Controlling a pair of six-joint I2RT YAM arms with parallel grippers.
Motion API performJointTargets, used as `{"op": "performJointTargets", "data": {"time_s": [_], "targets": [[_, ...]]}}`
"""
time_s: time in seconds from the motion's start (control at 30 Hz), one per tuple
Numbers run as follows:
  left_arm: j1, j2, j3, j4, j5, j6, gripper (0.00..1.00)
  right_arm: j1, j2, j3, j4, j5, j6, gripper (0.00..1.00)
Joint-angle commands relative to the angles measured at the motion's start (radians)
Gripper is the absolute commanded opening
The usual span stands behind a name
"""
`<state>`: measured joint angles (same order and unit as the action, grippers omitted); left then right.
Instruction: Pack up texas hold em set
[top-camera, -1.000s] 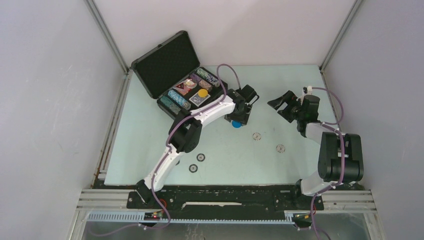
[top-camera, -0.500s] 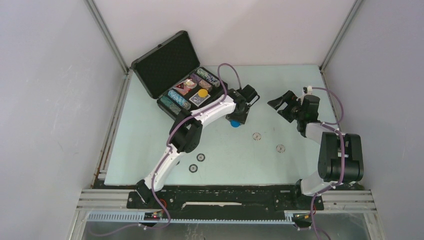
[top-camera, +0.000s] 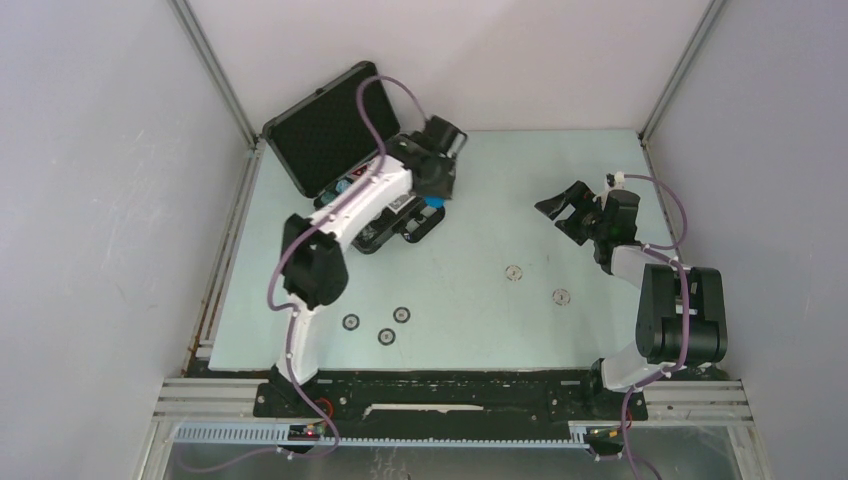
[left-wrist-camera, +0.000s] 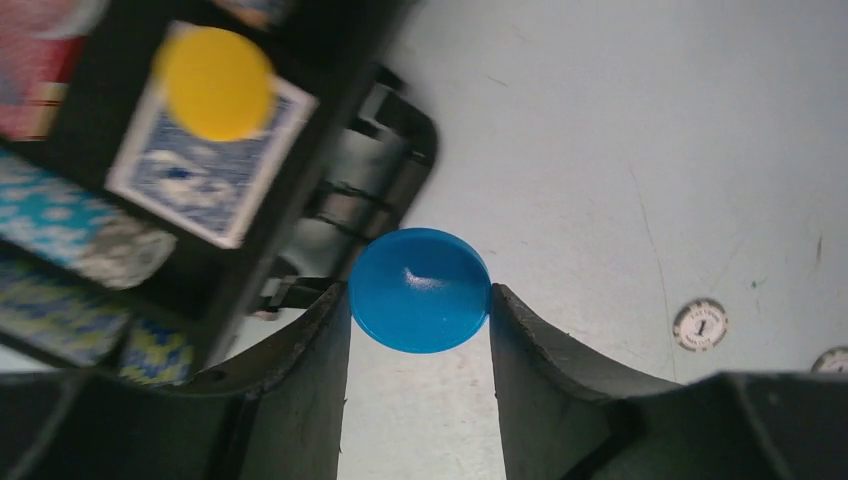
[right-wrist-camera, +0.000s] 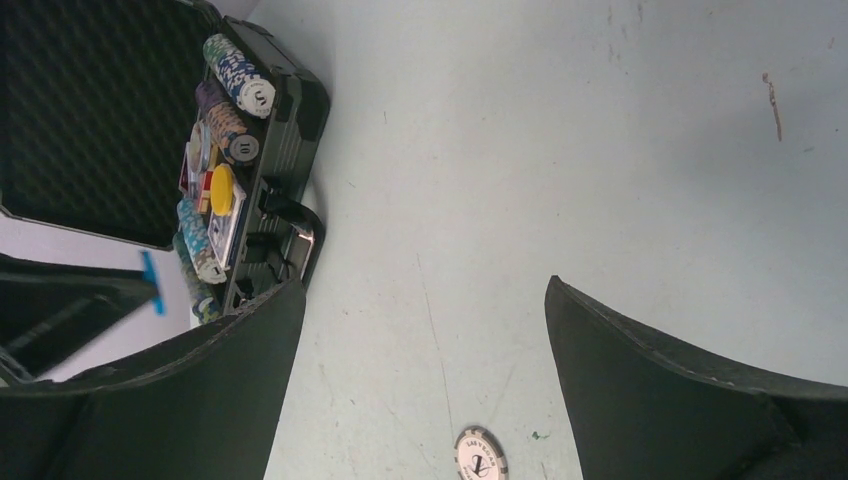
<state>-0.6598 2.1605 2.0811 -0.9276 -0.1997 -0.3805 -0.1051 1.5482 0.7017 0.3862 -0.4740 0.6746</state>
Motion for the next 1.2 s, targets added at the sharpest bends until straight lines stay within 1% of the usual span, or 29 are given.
{"op": "performJointTargets", "data": {"time_s": [0.0,0.2,0.33,0.67,0.87,1.17], "targets": [[0.115,-0.105,-0.073,0.029,-0.014,0.017,0.44,-0.004,-0.011,-0.001,0.043,-0.013,0.004,1.00],[0.200,-0.095,-0.077,0.026,-0.034,0.023,0.45,-0.004,-0.005,0.001,0.056,-0.023,0.014,1.00],[0.227,-0.054,-0.058,0.018,-0.038,0.027,0.45,-0.004,-0.004,0.000,0.057,-0.023,0.014,1.00],[0.236,0.021,-0.042,-0.002,-0.089,0.042,0.47,-0.004,-0.002,0.001,0.065,-0.026,0.014,1.00],[0.246,0.036,-0.050,0.009,-0.073,0.056,0.48,-0.004,0.004,0.001,0.069,-0.029,0.017,0.99],[0.260,0.075,-0.012,0.018,-0.043,0.058,0.51,-0.004,0.005,0.001,0.074,-0.034,0.018,0.99]]}}
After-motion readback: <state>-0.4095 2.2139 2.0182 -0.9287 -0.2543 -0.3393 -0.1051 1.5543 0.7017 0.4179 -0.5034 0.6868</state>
